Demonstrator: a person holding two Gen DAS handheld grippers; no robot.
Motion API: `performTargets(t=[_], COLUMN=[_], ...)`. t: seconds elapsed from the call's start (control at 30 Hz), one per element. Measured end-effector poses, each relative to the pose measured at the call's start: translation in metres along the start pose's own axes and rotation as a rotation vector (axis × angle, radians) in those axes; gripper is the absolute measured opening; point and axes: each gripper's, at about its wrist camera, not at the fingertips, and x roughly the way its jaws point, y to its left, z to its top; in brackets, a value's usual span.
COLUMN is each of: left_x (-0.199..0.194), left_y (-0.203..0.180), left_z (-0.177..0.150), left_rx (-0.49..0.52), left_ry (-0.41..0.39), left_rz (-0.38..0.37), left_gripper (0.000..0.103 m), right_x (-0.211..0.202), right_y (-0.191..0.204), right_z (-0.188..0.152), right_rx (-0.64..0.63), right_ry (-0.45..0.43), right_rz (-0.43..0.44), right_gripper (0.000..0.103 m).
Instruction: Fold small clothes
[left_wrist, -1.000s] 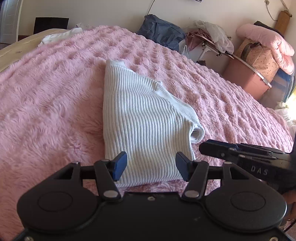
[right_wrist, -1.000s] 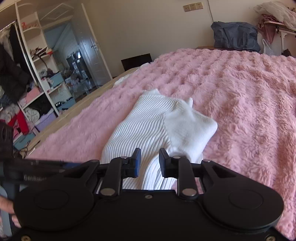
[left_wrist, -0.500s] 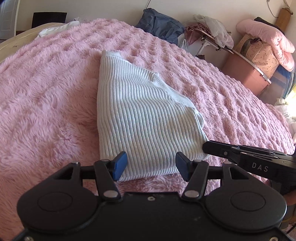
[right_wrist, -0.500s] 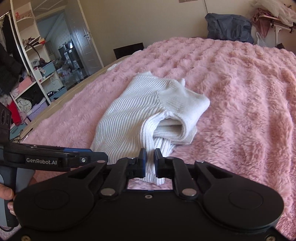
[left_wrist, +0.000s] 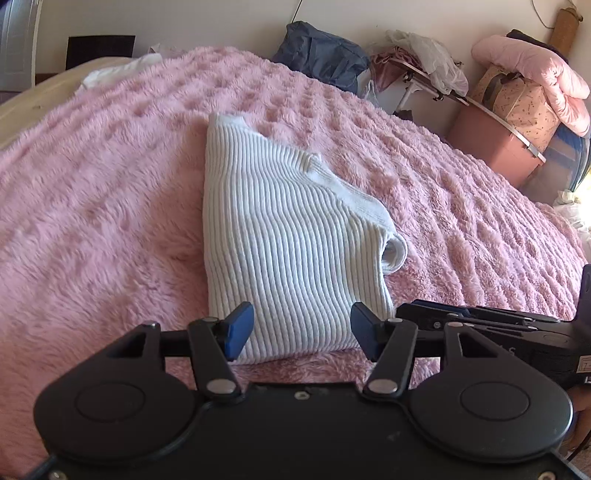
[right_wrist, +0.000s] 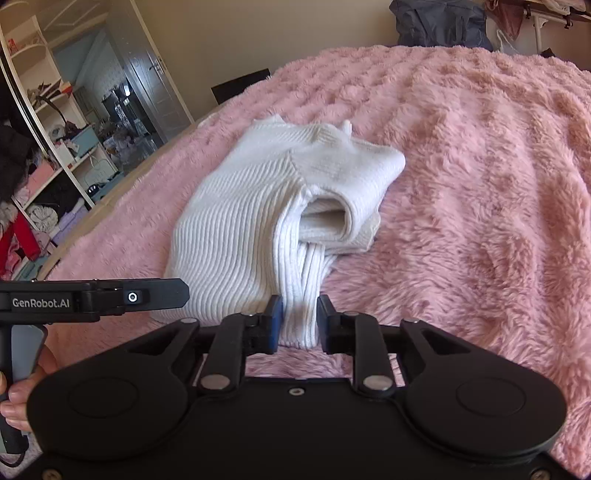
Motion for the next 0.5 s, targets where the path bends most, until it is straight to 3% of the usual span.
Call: performTargets(t=[0.23, 0.37, 0.5], left_x=[-0.059, -0.083, -0.103], left_y=[-0.024, -0.037, -0.045], left_z=[0.011, 0.006, -0.003], left_rx=[0.038, 0.06, 0.037], left_ry=[0.022, 0.023, 0.045], left_rz=[0.111, 0.187, 0.227], left_gripper=[0.062, 0.062, 0.063], right_x=[-0.052, -0.074, -0.092], right_y=[0.05, 0.075, 0.093], right_z=[0.014, 0.015, 0.015], right_rx=[-0.077, -0.09, -0.096], right_ry=[-0.001, -0.002, -0.003], right_rz=[-0.156, -0.23, -0.294], right_gripper=[0.026, 0.043, 0.047])
